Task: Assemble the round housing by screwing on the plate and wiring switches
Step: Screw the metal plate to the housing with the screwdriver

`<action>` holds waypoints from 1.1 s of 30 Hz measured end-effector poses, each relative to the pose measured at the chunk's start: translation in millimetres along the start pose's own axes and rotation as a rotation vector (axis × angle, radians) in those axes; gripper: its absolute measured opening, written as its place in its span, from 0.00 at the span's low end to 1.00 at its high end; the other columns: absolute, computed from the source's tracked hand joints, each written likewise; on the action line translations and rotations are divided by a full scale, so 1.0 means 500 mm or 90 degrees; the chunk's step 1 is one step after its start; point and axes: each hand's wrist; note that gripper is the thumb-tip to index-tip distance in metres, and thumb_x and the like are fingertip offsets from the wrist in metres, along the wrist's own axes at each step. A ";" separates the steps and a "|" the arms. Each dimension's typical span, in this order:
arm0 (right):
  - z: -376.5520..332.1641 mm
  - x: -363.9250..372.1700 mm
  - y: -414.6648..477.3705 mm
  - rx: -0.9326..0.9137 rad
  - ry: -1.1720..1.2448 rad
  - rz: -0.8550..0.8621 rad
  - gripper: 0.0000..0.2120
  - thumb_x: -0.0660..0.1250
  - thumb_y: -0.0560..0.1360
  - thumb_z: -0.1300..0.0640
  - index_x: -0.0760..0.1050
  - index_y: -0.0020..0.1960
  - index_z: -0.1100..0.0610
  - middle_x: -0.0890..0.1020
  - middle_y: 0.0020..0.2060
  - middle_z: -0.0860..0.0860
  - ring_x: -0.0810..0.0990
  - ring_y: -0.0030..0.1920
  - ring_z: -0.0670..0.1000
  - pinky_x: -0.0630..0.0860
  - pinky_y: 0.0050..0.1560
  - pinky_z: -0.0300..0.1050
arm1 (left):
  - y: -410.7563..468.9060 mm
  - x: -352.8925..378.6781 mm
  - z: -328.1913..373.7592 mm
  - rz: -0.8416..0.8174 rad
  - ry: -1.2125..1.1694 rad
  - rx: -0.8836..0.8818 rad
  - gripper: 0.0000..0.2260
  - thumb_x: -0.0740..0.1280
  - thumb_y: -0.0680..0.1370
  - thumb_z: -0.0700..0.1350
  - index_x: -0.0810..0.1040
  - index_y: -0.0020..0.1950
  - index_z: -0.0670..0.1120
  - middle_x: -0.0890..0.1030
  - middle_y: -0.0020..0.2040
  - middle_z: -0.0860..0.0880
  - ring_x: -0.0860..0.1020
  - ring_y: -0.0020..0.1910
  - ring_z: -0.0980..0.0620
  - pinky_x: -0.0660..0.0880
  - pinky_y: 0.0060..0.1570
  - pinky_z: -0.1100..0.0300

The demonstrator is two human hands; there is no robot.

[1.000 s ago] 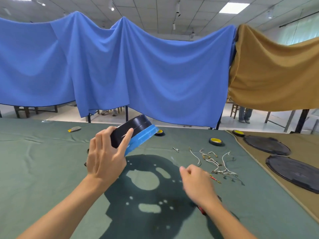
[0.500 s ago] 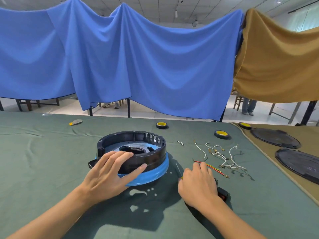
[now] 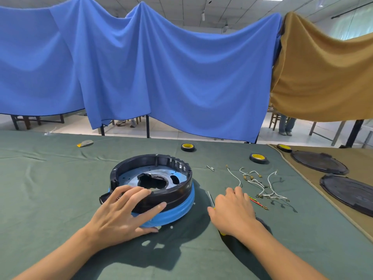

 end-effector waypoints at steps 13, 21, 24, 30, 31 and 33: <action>-0.047 -0.022 0.040 0.002 0.299 0.078 0.14 0.60 0.78 0.44 0.76 0.43 0.53 0.79 0.42 0.50 0.77 0.46 0.51 0.77 0.46 0.48 | 0.008 -0.015 0.009 -0.006 -0.035 0.023 0.13 0.73 0.77 0.51 0.85 0.59 0.50 0.73 0.56 0.44 0.75 0.50 0.44 0.75 0.50 0.52; -0.109 -0.036 0.100 0.108 0.680 -0.037 0.09 0.62 0.78 0.49 0.67 0.48 0.53 0.82 0.34 0.53 0.76 0.26 0.45 0.76 0.27 0.39 | 0.085 -0.022 0.061 -0.051 -0.021 -0.207 0.11 0.66 0.78 0.48 0.85 0.50 0.42 0.82 0.44 0.47 0.81 0.40 0.45 0.76 0.40 0.52; -0.119 -0.039 0.099 0.129 0.719 -0.067 0.08 0.62 0.76 0.55 0.66 0.53 0.55 0.82 0.32 0.54 0.75 0.25 0.46 0.71 0.24 0.38 | 0.154 -0.013 0.090 -0.164 -0.002 -0.390 0.11 0.61 0.79 0.47 0.81 0.44 0.46 0.81 0.39 0.50 0.79 0.38 0.46 0.73 0.37 0.52; -0.091 -0.052 0.112 0.099 0.786 -0.135 0.08 0.60 0.78 0.54 0.71 0.49 0.59 0.81 0.29 0.54 0.75 0.25 0.49 0.69 0.24 0.40 | 0.204 0.023 0.096 -0.318 0.036 -0.497 0.16 0.53 0.83 0.55 0.75 0.44 0.51 0.81 0.38 0.52 0.79 0.37 0.48 0.65 0.34 0.56; -0.073 -0.053 0.122 0.101 0.772 -0.111 0.07 0.60 0.78 0.54 0.72 0.49 0.58 0.81 0.29 0.54 0.75 0.26 0.49 0.69 0.25 0.40 | 0.199 0.026 0.098 -0.292 0.046 -0.440 0.17 0.55 0.83 0.56 0.75 0.40 0.50 0.79 0.33 0.51 0.78 0.32 0.47 0.66 0.32 0.56; -0.033 -0.049 0.147 0.109 0.695 -0.057 0.06 0.61 0.77 0.57 0.75 0.47 0.58 0.83 0.33 0.54 0.77 0.30 0.50 0.74 0.29 0.43 | 0.176 0.041 0.098 -0.222 0.083 -0.298 0.17 0.62 0.80 0.56 0.77 0.36 0.48 0.74 0.25 0.50 0.74 0.24 0.47 0.65 0.27 0.57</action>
Point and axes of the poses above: each hand's wrist, its own y-axis towards the middle knuckle, its own x-axis out of the palm, z = x × y
